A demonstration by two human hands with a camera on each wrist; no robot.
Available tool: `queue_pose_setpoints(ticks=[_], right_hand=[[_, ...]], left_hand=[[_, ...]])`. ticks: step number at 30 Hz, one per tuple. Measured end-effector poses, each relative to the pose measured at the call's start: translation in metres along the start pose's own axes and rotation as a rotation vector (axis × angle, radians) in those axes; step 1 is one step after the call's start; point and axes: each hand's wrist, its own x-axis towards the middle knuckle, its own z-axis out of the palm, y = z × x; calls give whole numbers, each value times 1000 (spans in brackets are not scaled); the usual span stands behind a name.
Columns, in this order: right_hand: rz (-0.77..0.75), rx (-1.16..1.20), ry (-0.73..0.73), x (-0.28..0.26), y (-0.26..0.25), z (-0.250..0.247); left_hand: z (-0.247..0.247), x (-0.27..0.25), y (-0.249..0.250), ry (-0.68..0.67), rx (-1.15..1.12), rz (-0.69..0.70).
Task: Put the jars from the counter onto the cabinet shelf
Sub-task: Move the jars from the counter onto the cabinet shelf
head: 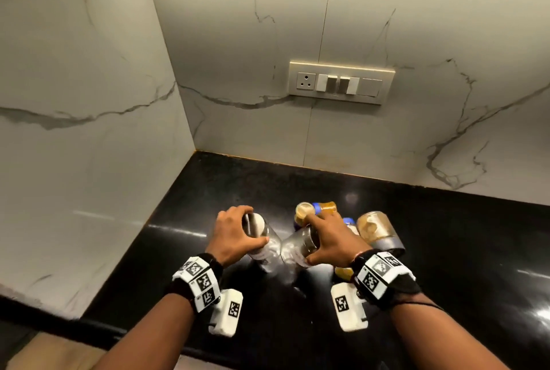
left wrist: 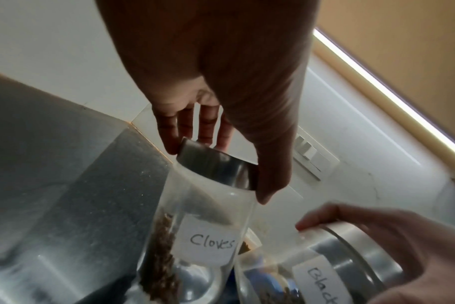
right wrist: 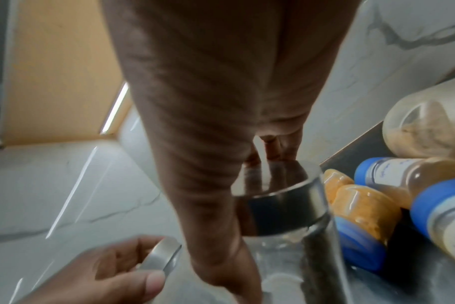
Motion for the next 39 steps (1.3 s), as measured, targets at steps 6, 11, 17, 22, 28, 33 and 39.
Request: queue_pose_setpoints(ticks=[6,11,17,22,28,33,39], right_hand=[[-56,-288,-91,-10,-24,22],[-71,-228,-22,-20,-26,45],[-14,311,216,-37,-12,76],[142,863,412,-47,-8,110],[233,1041,442,-40,-10,118],[165,1302,496,-44,-18,76],[-7,1370,518,-65,-36,-18]], left_hand=[[15,-26,11,-35,154,94],[27,-36,12,-58,188,106],[44,-54,4,16,-51,-16],[64,-70,2,112,-385,-198],[68,-63,6,110,-543,-243],[44,-46,30,133,-817,-171],[-22,-25,100,90,-1047,-4]])
